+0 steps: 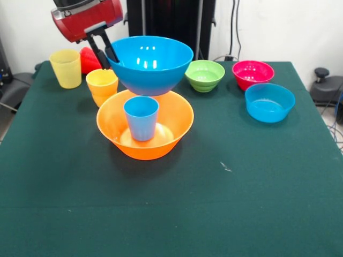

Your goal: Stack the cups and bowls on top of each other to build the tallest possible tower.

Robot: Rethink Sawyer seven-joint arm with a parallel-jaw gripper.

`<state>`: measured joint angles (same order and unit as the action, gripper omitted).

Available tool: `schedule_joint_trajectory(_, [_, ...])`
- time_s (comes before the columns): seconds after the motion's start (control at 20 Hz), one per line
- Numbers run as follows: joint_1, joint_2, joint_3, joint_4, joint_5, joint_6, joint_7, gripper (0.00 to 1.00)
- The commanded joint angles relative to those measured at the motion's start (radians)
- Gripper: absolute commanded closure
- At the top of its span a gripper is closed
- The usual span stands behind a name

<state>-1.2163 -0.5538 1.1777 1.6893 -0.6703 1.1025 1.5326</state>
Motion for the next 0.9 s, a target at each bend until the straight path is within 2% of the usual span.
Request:
schedule_joint_trajectory(0.05, [0.046,-0.013,-0.063,-0.087,-0.060,0.137,-0.411,1.00])
schedule_joint_trajectory(0.3, [0.059,0.002,-0.064,-0.112,-0.058,0.146,-0.419,1.00])
schedule_joint_trajectory(0.9, [0.051,0.006,-0.077,-0.094,-0.061,0.102,-0.412,1.00])
